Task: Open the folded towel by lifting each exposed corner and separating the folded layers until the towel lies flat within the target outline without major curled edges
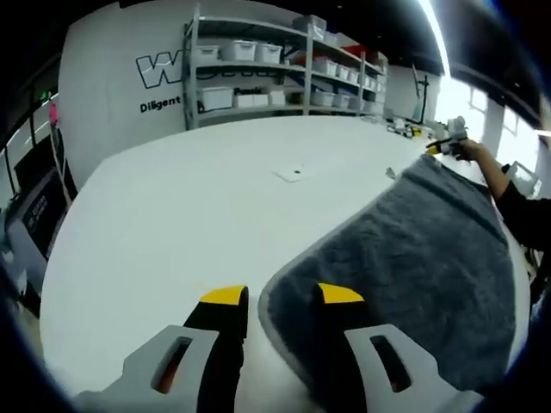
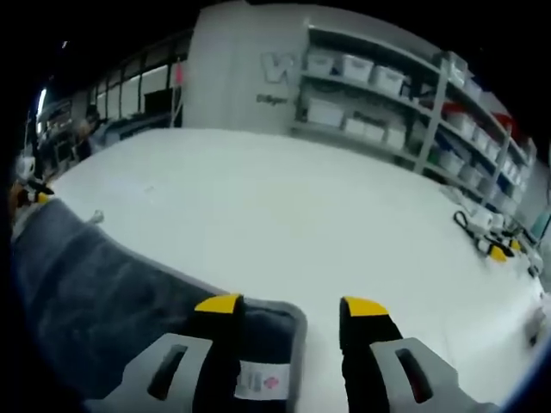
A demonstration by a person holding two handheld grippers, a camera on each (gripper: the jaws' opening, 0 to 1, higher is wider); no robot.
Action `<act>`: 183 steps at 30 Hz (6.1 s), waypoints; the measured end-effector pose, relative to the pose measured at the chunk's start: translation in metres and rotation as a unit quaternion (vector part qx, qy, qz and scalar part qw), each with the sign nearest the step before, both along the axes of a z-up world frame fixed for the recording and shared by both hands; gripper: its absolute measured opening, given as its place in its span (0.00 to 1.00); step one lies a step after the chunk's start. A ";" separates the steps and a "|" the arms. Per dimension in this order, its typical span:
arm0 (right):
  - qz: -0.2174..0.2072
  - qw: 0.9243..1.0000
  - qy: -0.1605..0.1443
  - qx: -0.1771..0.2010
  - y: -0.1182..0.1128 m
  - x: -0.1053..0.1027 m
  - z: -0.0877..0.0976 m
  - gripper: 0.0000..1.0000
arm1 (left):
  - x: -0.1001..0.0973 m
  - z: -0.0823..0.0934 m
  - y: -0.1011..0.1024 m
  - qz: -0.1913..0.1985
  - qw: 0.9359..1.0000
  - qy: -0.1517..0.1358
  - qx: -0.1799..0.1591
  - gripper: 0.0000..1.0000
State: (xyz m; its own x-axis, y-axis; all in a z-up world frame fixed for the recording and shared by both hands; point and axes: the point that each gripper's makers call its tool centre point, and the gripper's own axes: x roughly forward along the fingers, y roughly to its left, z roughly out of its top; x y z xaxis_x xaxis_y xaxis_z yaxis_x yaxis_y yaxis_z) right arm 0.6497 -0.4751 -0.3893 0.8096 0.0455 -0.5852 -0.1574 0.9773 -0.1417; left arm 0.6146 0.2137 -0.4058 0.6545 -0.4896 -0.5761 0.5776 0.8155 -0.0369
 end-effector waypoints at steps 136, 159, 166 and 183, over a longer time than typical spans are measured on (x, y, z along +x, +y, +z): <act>-0.013 0.999 0.008 -0.030 0.026 0.053 -0.031 0.00 | 0.079 -0.008 0.062 0.059 0.997 -0.045 -0.038 0.03; -0.020 1.000 -0.014 -0.015 0.027 0.059 -0.032 0.00 | 0.095 -0.010 0.059 0.046 0.997 -0.055 -0.037 0.02; -0.012 0.999 -0.026 -0.034 0.028 0.065 -0.030 0.00 | 0.097 -0.009 0.060 0.041 0.997 -0.064 -0.030 0.02; -0.016 0.999 -0.036 -0.025 0.026 0.071 -0.030 0.00 | 0.102 -0.009 0.062 0.048 0.995 -0.079 -0.026 0.03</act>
State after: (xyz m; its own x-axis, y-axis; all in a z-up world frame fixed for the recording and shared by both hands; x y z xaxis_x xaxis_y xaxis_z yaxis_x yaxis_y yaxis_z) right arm 0.7209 -0.4495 -0.4191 0.8502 -0.0095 -0.5265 -0.1130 0.9733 -0.2000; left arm 0.7170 0.2758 -0.4144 0.7802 -0.4464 -0.4382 0.4985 0.8669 0.0045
